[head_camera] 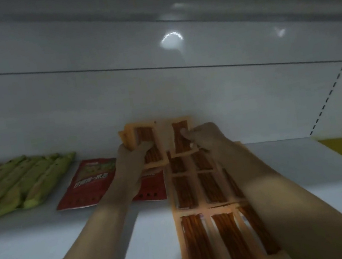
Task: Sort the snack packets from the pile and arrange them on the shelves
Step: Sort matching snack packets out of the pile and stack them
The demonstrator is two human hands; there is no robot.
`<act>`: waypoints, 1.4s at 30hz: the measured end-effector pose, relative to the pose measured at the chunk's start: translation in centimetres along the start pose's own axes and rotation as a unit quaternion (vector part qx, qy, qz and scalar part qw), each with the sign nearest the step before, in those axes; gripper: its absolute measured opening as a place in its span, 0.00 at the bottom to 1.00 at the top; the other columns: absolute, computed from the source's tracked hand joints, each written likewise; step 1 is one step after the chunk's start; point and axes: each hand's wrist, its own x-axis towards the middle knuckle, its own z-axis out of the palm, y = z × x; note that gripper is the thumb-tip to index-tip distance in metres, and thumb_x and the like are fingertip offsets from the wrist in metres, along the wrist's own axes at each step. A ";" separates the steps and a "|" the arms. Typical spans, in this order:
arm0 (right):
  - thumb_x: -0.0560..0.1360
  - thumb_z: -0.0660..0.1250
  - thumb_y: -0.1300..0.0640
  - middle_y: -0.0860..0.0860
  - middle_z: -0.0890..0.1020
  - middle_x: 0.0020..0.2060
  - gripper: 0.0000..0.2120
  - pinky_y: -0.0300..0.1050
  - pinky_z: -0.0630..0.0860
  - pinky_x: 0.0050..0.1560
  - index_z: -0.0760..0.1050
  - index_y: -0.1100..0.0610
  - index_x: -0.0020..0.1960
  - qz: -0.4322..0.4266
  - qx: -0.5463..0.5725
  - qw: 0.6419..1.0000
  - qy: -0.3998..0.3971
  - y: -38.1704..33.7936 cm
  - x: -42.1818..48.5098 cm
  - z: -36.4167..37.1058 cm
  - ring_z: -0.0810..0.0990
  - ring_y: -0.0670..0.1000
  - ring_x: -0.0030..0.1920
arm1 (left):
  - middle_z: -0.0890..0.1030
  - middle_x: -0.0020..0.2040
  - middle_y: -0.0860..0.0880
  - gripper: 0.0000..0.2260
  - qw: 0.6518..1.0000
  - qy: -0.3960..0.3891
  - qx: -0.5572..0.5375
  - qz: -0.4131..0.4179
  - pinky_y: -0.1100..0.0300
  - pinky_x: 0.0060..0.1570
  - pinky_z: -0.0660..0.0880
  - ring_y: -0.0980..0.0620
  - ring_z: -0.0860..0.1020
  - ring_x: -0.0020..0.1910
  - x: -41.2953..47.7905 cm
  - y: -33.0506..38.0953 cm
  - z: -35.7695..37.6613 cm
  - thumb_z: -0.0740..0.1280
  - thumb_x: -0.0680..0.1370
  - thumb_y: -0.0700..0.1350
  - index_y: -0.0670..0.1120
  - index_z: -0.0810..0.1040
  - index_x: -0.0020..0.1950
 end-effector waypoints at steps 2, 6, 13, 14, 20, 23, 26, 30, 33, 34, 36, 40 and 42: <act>0.73 0.75 0.53 0.47 0.73 0.16 0.21 0.34 0.67 0.22 0.72 0.60 0.28 0.007 -0.065 0.998 -0.021 0.9 0.6 0.4 0.71 0.45 0.18 | 0.82 0.50 0.36 0.13 1.000 0.027 0.000 -0.002 0.52 0.31 0.80 0.40 0.84 0.40 0.5 -0.4 -0.7 0.70 0.77 0.41 0.36 0.77 0.59; 0.71 0.77 0.56 0.45 0.75 0.18 0.14 0.41 0.75 0.38 0.77 0.60 0.32 0.008 -0.131 0.990 -0.044 1.9 1.5 1.9 0.76 0.47 0.26 | 0.83 0.46 0.38 0.13 1.000 0.031 -0.003 0.000 0.53 0.30 0.80 0.43 0.83 0.36 0.7 -0.9 -1.2 0.70 0.77 0.42 0.35 0.78 0.58; 0.74 0.72 0.47 0.57 0.82 0.47 0.17 0.42 0.70 0.42 0.81 0.61 0.51 -0.014 -0.329 0.944 -0.032 2.0 0.7 3.2 0.82 0.56 0.52 | 0.83 0.44 0.39 0.10 1.000 0.016 -0.011 -0.008 0.57 0.26 0.78 0.49 0.83 0.31 0.7 -1.4 -0.9 0.69 0.78 0.41 0.37 0.79 0.56; 0.74 0.71 0.44 0.56 0.82 0.48 0.19 0.42 0.70 0.42 0.80 0.61 0.52 -0.010 -0.343 0.939 -0.018 2.1 0.6 3.3 0.81 0.56 0.53 | 0.83 0.45 0.38 0.10 1.000 0.012 -0.011 -0.007 0.58 0.26 0.78 0.49 0.83 0.31 0.6 -1.4 -0.9 0.69 0.78 0.41 0.38 0.79 0.56; 0.76 0.65 0.42 0.55 0.80 0.58 0.22 0.45 0.69 0.48 0.75 0.57 0.61 -0.038 -0.405 0.913 0.022 1.7 0.1 3.5 0.78 0.57 0.59 | 0.84 0.45 0.39 0.13 1.000 0.002 -0.010 -0.009 0.58 0.26 0.78 0.47 0.84 0.33 0.3 -1.7 -0.6 0.70 0.77 0.42 0.37 0.77 0.59; 0.78 0.64 0.42 0.54 0.82 0.53 0.18 0.44 0.71 0.48 0.77 0.56 0.54 -0.086 -0.277 0.956 0.042 0.9 0.0 2.9 0.80 0.56 0.55 | 0.84 0.48 0.38 0.13 1.000 -0.017 -0.020 -0.012 0.58 0.27 0.78 0.45 0.84 0.36 0.0 -1.8 -0.3 0.71 0.77 0.43 0.39 0.78 0.59; 0.76 0.65 0.38 0.54 0.83 0.46 0.22 0.44 0.80 0.39 0.79 0.57 0.53 -0.081 -0.130 0.983 -0.098 -1.0 -1.5 2.2 0.83 0.52 0.44 | 0.85 0.48 0.40 0.13 0.998 -0.043 -0.046 -0.016 0.56 0.30 0.79 0.44 0.84 0.38 -0.6 -1.6 0.3 0.73 0.75 0.46 0.42 0.81 0.57; 0.74 0.72 0.48 0.50 0.83 0.42 0.14 0.34 0.75 0.32 0.80 0.58 0.52 -0.111 -0.089 0.979 -0.146 -1.8 -2.6 1.5 0.83 0.43 0.37 | 0.85 0.43 0.47 0.11 0.996 -0.064 -0.064 -0.022 0.60 0.29 0.78 0.51 0.83 0.35 -1.4 -1.4 1.1 0.71 0.76 0.51 0.47 0.82 0.54; 0.73 0.75 0.53 0.53 0.84 0.40 0.11 0.39 0.77 0.34 0.79 0.60 0.49 -0.093 -0.056 0.981 -0.160 -1.5 -2.4 0.9 0.83 0.47 0.37 | 0.85 0.45 0.46 0.11 0.994 -0.086 -0.057 -0.014 0.59 0.31 0.79 0.51 0.84 0.36 -1.7 -1.4 1.4 0.70 0.77 0.51 0.47 0.81 0.55; 0.72 0.75 0.55 0.55 0.85 0.41 0.12 0.41 0.78 0.35 0.80 0.62 0.50 -0.083 -0.035 0.983 -0.157 -1.3 -2.3 0.7 0.84 0.50 0.39 | 0.85 0.45 0.46 0.09 0.994 -0.091 -0.056 -0.018 0.58 0.32 0.80 0.50 0.84 0.37 -1.7 -1.4 1.5 0.70 0.77 0.50 0.47 0.82 0.54; 0.72 0.75 0.58 0.56 0.85 0.40 0.10 0.42 0.79 0.35 0.80 0.64 0.49 -0.067 0.026 0.987 -0.141 -1.1 -2.1 0.1 0.84 0.52 0.40 | 0.85 0.42 0.47 0.04 0.991 -0.099 -0.077 -0.040 0.58 0.32 0.80 0.50 0.84 0.35 -1.7 -1.3 1.7 0.70 0.77 0.46 0.48 0.82 0.50; 0.74 0.72 0.64 0.54 0.84 0.34 0.04 0.40 0.78 0.31 0.78 0.64 0.47 -0.024 0.122 0.988 -0.092 -0.5 -1.2 -1.3 0.84 0.51 0.33 | 0.84 0.39 0.47 0.04 0.987 -0.101 -0.110 -0.060 0.59 0.30 0.79 0.52 0.83 0.33 -1.5 -1.1 2.0 0.68 0.77 0.39 0.46 0.81 0.50; 0.73 0.73 0.65 0.58 0.85 0.36 0.06 0.42 0.79 0.33 0.79 0.66 0.48 -0.008 0.116 0.992 -0.054 0.3 -0.6 -2.1 0.84 0.52 0.33 | 0.83 0.38 0.47 0.03 0.988 -0.092 -0.114 -0.053 0.59 0.29 0.79 0.52 0.83 0.32 -1.4 -1.2 1.9 0.68 0.78 0.38 0.45 0.80 0.49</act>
